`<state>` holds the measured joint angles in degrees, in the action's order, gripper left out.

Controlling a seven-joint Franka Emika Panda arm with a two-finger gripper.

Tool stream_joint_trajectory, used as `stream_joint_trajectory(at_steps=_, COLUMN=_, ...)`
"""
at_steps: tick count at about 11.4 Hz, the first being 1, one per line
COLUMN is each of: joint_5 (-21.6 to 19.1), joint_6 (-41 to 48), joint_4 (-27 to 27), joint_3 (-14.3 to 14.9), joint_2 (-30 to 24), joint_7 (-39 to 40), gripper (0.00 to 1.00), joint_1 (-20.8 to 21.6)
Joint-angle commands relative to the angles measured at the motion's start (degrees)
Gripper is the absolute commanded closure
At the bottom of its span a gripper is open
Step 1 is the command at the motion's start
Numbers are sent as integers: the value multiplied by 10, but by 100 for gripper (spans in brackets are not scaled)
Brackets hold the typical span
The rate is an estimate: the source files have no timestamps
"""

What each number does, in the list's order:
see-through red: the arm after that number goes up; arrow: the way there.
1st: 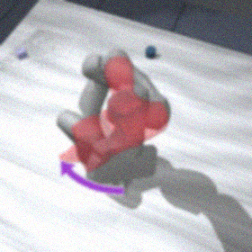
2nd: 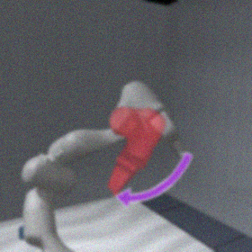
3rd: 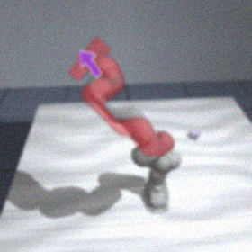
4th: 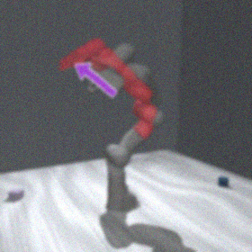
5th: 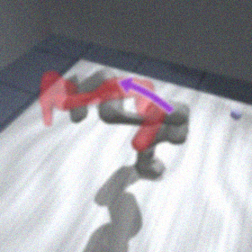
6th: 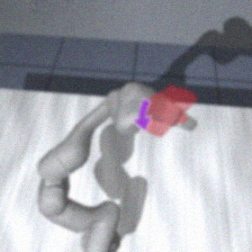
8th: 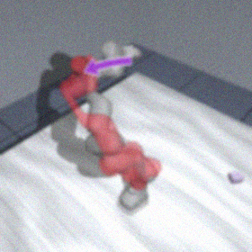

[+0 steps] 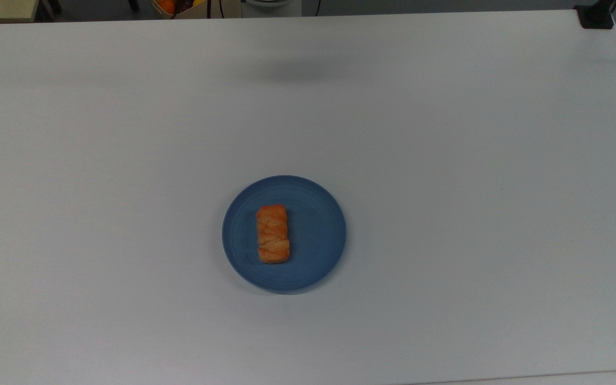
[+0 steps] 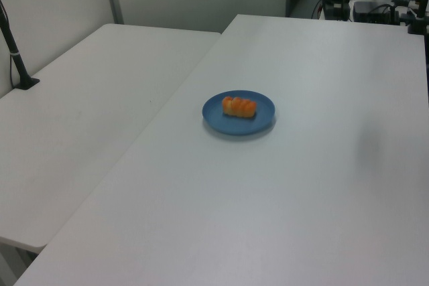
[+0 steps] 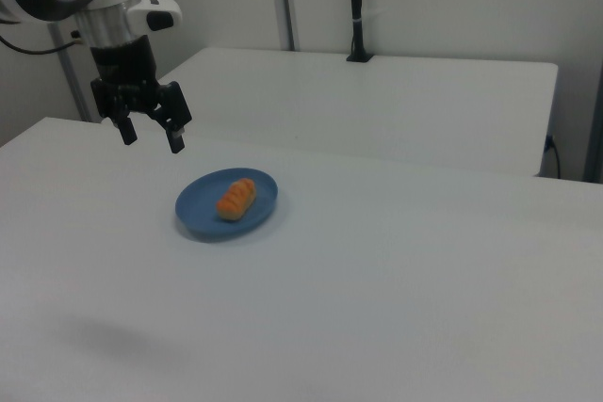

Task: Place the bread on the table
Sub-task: 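Move the open gripper down toward the orange bread on the blue plate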

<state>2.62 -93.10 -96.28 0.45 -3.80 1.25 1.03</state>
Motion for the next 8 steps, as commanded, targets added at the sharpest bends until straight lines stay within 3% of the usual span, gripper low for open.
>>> stream_joint_trajectory(at_steps=1, joint_5=-10, joint_6=-57, joint_4=26, joint_3=1, joint_2=35, joint_7=6, gripper=0, joint_1=-5)
stream_joint_trajectory(at_steps=8, joint_5=-10, joint_6=-210, joint_4=75, joint_3=-8, joint_2=143, joint_7=-42, gripper=0, joint_1=1)
